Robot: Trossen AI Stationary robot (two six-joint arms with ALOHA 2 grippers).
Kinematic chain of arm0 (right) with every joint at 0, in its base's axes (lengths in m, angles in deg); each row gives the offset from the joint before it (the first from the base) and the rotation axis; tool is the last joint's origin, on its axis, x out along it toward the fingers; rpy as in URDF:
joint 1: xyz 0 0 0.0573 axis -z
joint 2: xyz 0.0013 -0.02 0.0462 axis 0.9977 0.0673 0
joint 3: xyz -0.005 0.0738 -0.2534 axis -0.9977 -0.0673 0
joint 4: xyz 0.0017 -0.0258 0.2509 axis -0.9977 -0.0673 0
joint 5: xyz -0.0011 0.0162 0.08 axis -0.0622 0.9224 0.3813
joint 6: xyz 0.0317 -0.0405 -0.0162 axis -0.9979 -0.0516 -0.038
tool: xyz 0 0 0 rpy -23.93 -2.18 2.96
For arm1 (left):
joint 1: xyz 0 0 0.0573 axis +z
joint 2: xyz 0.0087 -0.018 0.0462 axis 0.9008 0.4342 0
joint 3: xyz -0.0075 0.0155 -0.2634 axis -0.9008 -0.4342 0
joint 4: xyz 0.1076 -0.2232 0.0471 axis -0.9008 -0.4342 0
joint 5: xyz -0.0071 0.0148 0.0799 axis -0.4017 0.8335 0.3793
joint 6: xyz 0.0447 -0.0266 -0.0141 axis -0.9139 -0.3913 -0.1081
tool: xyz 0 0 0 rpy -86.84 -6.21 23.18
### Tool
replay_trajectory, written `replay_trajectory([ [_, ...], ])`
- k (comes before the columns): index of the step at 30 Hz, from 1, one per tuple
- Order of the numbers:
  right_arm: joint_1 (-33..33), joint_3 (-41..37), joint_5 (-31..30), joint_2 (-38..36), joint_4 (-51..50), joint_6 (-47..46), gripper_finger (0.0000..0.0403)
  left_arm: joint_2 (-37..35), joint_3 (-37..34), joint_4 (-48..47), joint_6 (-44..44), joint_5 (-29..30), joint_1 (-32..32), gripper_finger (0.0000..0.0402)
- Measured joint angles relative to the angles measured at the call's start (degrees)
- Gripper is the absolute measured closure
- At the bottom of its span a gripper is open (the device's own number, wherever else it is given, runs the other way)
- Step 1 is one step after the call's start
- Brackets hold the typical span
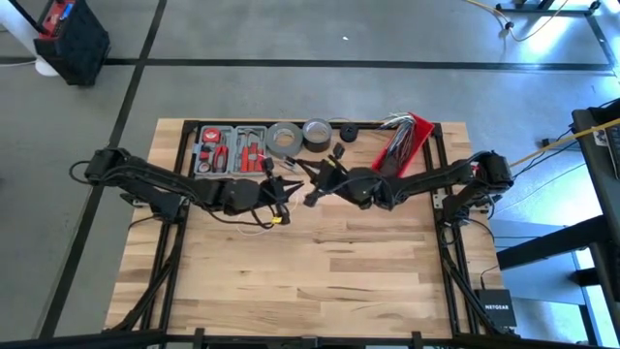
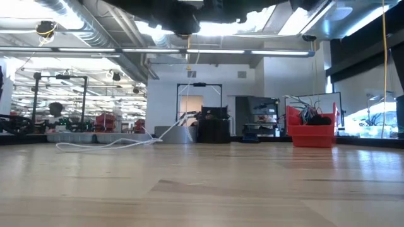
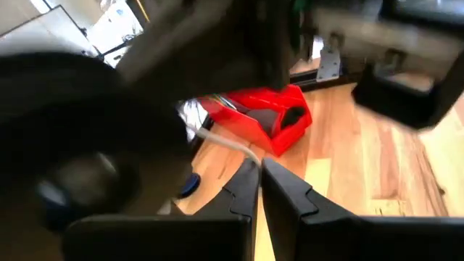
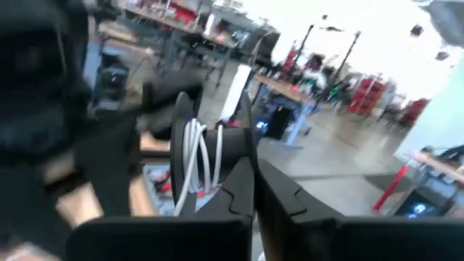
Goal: Coil cords
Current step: Coil the white wire onto the black spool
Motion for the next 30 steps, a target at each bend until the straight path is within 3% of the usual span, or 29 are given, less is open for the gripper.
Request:
replay_trajectory([
  [9, -4.14, 1.07, -4.26, -0.05, 7.03, 6.85, 0.0397, 3.32, -0.05, 1.45, -1.30, -0.34, 0.92, 0.0389],
  [15, -5.86, 1.07, -11.44, -0.07, 7.55, 13.63, 0.0397, 3.44, -0.08, -1.00, -4.39, -0.32, 0.26, 0.0389],
  [19, -6.24, 1.07, -11.67, -0.08, 7.63, 14.29, 0.0397, 3.44, -0.10, -0.71, -4.88, -1.79, -0.28, 0.0385],
  [27, -6.20, 1.04, -11.71, -0.13, 7.66, 14.31, 0.0397, 3.42, -0.10, -0.85, 0.76, -10.15, 1.71, 0.0314],
  [30, -6.20, 1.06, -11.71, -0.13, 7.64, 14.33, 0.0397, 3.40, -0.10, -0.88, 2.86, -10.38, 3.06, 0.0290],
])
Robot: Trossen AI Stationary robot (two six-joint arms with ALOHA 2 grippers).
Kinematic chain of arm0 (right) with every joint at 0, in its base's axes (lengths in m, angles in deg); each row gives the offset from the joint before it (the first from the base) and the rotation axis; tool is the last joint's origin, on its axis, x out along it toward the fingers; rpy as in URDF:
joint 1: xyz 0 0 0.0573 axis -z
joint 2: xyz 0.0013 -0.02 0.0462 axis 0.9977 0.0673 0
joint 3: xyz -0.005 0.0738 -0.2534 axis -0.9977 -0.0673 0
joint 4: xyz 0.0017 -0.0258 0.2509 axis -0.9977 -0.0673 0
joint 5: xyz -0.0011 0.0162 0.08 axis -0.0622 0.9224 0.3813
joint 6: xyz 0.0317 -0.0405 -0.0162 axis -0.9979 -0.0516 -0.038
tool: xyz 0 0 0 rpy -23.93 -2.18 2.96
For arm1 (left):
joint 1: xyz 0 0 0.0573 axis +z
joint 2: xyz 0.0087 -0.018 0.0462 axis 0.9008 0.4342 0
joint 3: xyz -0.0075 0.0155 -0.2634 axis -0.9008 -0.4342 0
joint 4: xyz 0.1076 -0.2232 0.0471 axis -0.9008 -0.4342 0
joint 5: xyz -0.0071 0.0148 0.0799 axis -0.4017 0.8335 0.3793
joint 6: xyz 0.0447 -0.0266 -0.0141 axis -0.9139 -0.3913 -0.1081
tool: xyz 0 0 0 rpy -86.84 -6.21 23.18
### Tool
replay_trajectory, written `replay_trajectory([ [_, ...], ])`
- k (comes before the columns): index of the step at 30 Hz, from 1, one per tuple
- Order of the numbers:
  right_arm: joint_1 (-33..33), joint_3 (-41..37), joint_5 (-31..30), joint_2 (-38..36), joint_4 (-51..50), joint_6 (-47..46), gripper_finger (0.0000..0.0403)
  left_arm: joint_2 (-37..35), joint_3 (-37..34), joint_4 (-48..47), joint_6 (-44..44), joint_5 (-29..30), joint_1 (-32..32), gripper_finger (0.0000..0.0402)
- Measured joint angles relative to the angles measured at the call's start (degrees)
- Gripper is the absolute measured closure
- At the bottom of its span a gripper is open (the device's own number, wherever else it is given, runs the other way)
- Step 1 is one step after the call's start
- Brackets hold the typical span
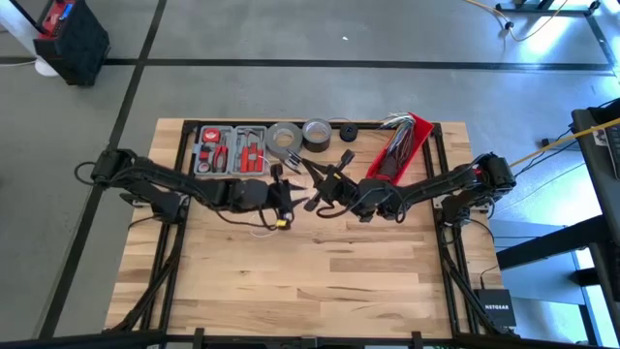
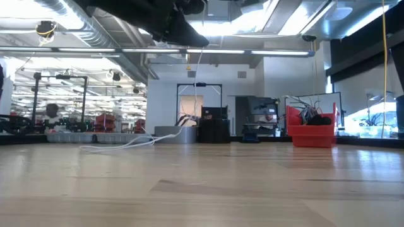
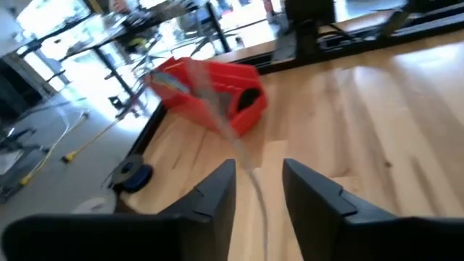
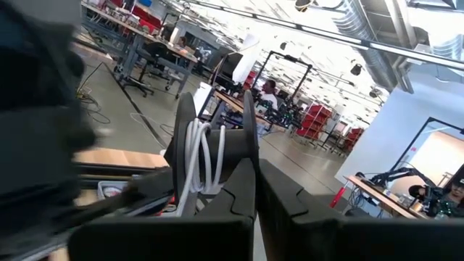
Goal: Coil cords
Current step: Coil the white wire onto the black spool
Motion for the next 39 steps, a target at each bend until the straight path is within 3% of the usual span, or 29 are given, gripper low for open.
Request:
replay_trajectory([
  [6, 0.00, -0.01, 0.00, 0.00, -0.20, 1.23, 0.0397, 0.00, 0.00, -0.65, 1.45, -2.22, 1.36, 0.0287],
  [15, -0.70, -0.04, 0.71, 0.00, 1.03, 1.03, 0.0397, -0.02, 0.00, -3.65, -3.95, -1.88, 1.97, 0.0393],
  [22, -4.51, -0.23, 0.73, -1.70, 0.37, 3.49, 0.0397, -3.09, 0.15, -11.04, -7.31, 14.31, 2.06, 0.0398],
  [25, -5.52, -0.22, 1.45, -2.91, -2.94, 4.64, 0.0397, -6.46, 0.11, -14.26, -7.23, 18.00, 1.13, 0.0395],
  [30, -5.60, -0.04, 2.21, -3.41, -8.14, 5.22, 0.0397, -14.21, -0.02, -22.23, -4.97, 19.97, -1.58, 0.0398],
  [35, -4.60, -0.01, 9.56, -3.29, -20.20, 7.55, 0.0397, -21.51, -0.07, -27.86, -0.88, 20.14, -3.54, 0.0398],
  [39, -2.91, -0.01, 11.75, -2.32, -22.60, 10.08, 0.0397, -24.40, -0.07, -29.23, 1.26, 20.01, -5.20, 0.0397],
])
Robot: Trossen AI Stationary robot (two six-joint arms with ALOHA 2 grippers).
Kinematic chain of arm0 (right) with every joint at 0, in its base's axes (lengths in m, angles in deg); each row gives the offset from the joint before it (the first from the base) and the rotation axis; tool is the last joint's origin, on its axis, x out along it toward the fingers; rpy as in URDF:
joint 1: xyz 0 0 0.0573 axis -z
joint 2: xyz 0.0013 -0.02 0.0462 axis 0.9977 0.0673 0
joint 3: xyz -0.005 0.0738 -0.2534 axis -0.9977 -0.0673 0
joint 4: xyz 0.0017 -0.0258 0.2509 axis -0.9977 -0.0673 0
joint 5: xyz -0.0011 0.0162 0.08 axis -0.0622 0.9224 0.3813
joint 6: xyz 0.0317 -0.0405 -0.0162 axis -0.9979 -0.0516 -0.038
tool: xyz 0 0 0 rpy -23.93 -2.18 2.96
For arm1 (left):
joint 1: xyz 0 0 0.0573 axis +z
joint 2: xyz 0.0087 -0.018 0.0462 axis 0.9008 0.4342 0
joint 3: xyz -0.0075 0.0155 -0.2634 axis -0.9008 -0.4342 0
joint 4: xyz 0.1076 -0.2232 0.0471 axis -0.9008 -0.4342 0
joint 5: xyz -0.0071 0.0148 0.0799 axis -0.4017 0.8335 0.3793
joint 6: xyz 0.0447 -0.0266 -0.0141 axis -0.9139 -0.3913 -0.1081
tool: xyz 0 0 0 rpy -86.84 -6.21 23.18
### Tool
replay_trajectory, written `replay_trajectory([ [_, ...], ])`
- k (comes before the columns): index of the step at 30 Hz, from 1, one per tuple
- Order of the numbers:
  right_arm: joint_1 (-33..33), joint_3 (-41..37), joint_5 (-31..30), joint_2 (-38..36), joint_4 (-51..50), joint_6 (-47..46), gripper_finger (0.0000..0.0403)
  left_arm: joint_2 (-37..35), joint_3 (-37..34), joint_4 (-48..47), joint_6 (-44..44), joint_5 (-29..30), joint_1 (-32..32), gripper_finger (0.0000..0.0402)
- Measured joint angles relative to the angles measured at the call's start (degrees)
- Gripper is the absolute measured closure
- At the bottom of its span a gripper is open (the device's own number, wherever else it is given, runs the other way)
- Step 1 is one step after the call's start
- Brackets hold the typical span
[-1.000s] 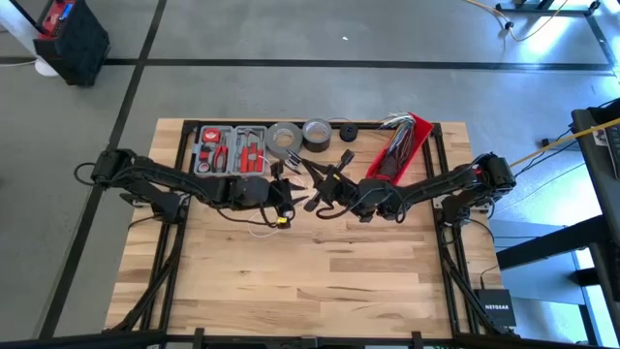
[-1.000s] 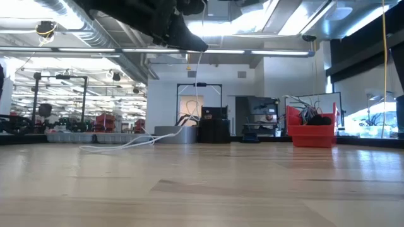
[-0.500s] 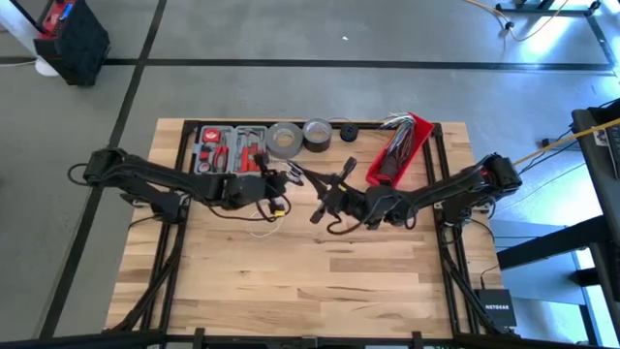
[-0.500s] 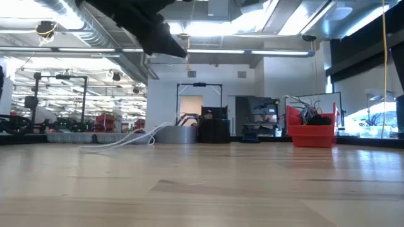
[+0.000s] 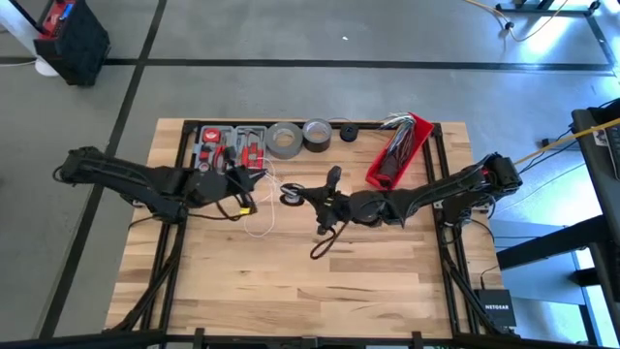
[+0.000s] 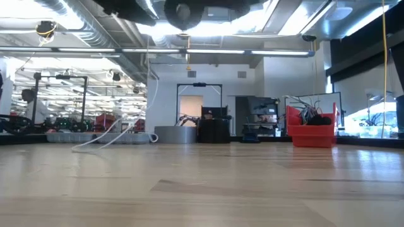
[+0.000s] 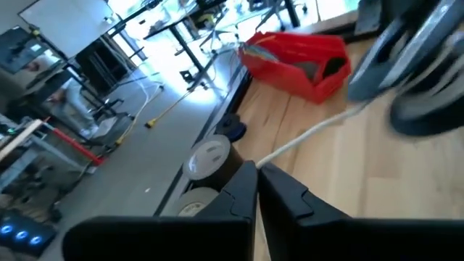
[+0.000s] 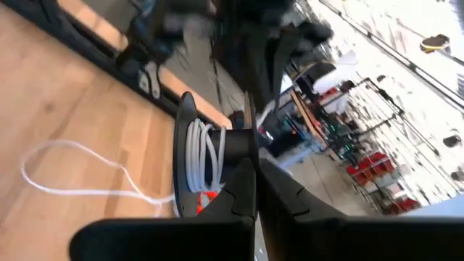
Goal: Coil cords
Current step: Coil the white wire onto the black spool
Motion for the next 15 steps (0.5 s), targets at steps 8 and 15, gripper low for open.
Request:
replay_trajectory([
  [8, 4.07, 0.00, -6.16, 1.68, -0.26, -1.83, 0.0397, -0.46, 0.00, 1.22, 0.53, -1.00, -3.93, 0.0398],
  [15, 5.75, -0.02, -4.23, 4.35, 2.92, -4.55, 0.0397, 4.09, 0.03, 10.52, -0.45, -6.86, -3.21, 0.0400],
])
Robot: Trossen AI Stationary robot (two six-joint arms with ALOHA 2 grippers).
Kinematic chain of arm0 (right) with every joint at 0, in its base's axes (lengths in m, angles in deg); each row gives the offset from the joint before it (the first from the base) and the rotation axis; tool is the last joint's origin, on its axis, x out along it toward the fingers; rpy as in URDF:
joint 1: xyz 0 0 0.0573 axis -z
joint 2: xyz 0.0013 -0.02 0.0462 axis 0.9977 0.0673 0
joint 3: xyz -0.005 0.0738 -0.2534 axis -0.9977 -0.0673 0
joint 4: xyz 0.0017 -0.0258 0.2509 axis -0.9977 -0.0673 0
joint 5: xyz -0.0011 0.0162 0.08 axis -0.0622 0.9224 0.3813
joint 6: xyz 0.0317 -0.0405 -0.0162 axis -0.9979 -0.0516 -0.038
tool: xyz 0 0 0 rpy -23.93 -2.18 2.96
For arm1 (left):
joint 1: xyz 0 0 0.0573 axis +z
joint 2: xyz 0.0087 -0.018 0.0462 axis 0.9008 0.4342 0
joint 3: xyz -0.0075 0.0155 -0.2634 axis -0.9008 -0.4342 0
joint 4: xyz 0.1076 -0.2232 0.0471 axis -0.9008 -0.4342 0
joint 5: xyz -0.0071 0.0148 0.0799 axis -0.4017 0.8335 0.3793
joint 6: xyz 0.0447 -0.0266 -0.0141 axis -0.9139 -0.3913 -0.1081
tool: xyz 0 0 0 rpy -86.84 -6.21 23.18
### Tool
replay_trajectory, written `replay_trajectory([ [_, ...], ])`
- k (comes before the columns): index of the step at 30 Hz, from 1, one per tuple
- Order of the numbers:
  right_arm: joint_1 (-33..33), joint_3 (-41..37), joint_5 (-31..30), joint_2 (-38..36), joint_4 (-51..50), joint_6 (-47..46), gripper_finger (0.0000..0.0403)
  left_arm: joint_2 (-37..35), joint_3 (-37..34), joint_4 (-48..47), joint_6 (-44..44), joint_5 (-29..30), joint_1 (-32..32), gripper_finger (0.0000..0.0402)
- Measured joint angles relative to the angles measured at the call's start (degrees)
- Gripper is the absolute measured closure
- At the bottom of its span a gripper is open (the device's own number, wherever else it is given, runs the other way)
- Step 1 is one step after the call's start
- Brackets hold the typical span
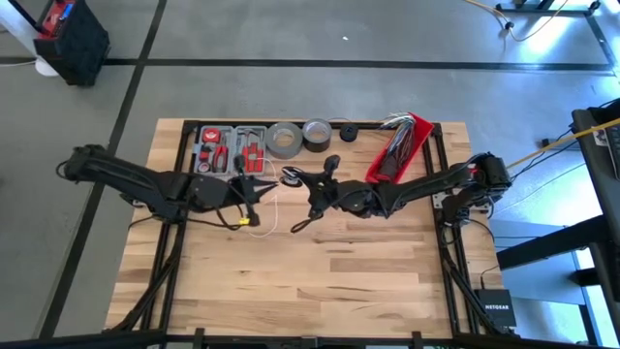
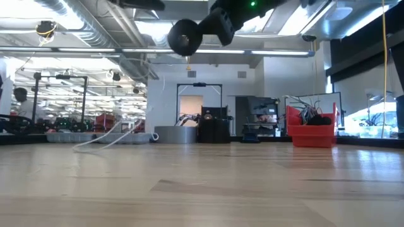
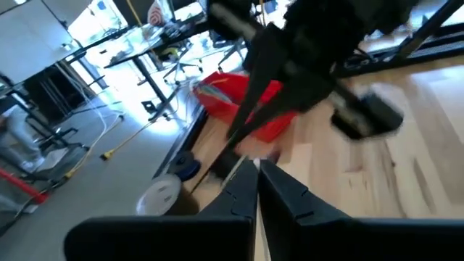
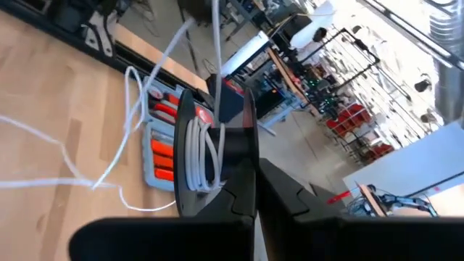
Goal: Coil cords
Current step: Coil the white wire onto the black spool
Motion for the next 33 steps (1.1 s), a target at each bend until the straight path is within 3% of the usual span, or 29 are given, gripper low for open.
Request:
replay_trajectory([
  [12, 1.03, -0.07, 0.52, 0.98, 8.79, -8.73, 0.0397, 13.94, 0.08, 18.92, -6.50, 0.04, 1.50, 0.0397],
  [21, 0.35, -0.20, 1.17, 0.94, 16.28, -14.53, 0.0397, 17.42, 0.22, 20.12, -6.22, -0.56, 5.07, 0.0397],
  [33, -0.48, 1.87, 0.85, 0.17, 20.94, -10.36, 0.0397, 19.80, 0.30, 20.91, -4.51, -6.44, 8.30, 0.0398],
])
